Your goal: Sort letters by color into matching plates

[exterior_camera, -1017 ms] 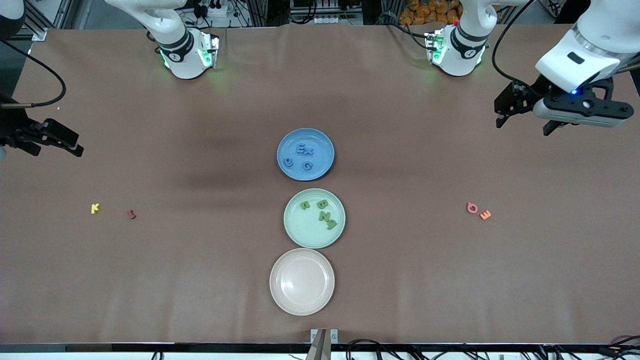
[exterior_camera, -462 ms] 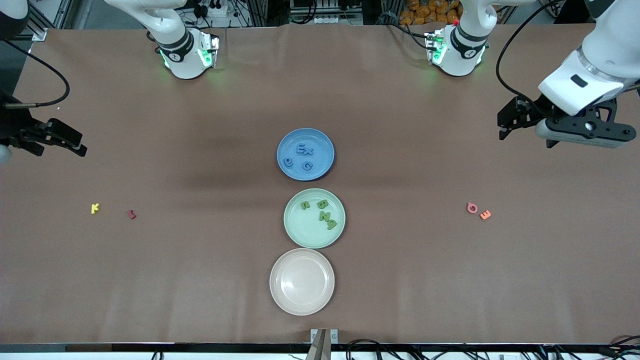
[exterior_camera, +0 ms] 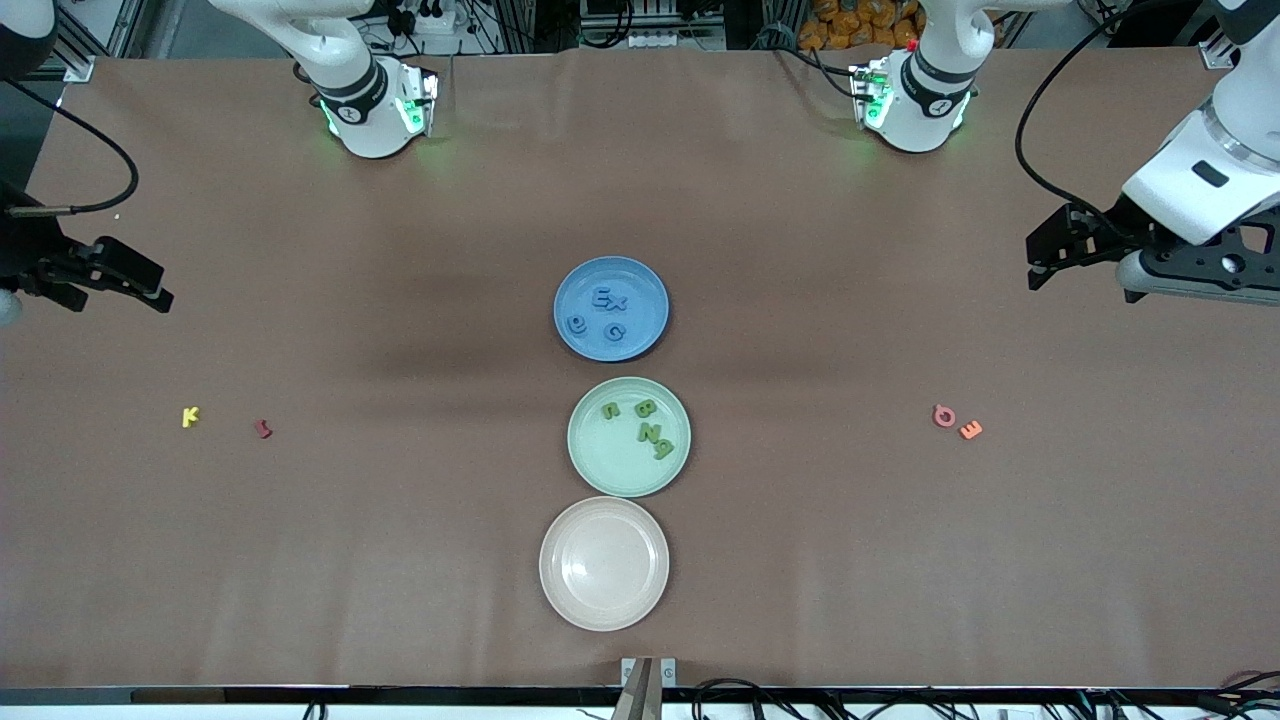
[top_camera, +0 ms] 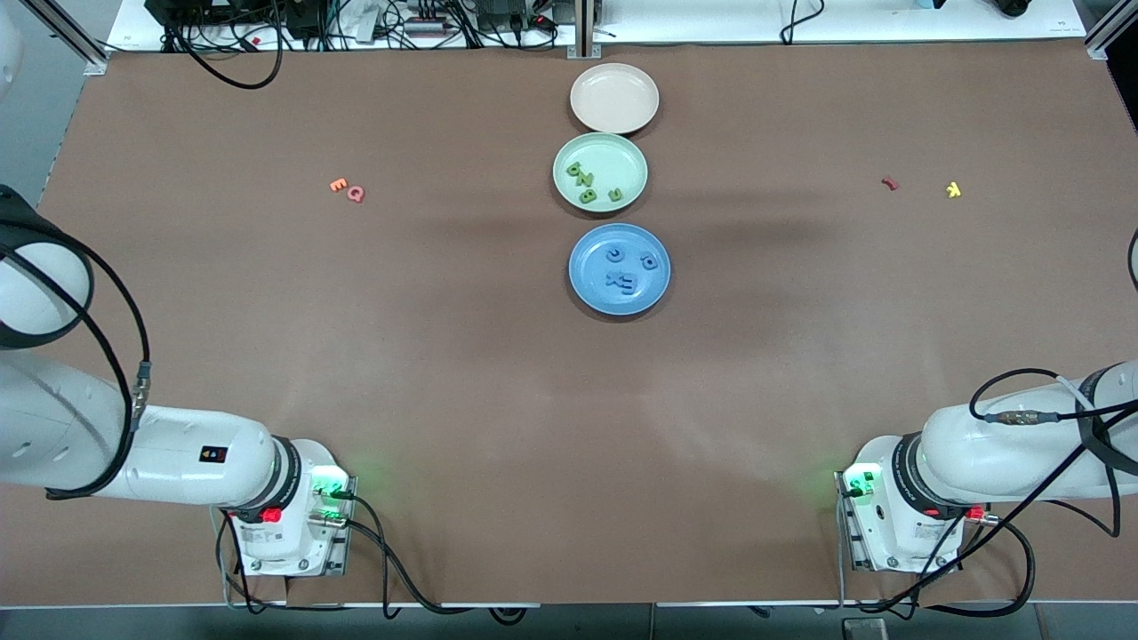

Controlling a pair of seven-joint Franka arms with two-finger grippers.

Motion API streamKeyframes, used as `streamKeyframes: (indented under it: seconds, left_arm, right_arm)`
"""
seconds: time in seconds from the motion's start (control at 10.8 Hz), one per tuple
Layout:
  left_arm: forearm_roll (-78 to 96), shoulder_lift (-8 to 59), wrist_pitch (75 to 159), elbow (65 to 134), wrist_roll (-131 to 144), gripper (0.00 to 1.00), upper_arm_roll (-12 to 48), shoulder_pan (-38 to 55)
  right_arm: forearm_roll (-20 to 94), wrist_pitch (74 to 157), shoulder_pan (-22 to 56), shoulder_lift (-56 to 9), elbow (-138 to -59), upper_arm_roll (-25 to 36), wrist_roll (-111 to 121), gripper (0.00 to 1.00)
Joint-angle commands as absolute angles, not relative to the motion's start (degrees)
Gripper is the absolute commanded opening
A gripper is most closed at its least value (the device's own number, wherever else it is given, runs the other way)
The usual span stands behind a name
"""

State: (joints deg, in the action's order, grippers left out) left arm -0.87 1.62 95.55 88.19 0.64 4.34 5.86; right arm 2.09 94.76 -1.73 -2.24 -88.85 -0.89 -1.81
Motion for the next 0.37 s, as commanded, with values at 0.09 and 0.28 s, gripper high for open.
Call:
streamKeyframes:
  seconds: [0.09,0.28]
  left_arm:
    - [-1.2,2.1,94.0,86.4,1.6,1.0,4.3,6.2]
    - [-0.4,2.1,94.0,86.4,1.6,1.0,4.3,6.3]
  right_arm:
    - [2.1,93.2,-1.7,-3.3,-86.8,-0.8,-1.8,1.0]
    - [2.4,93.1,-1.7,-3.3,-86.8,-0.9,-1.8,1.0]
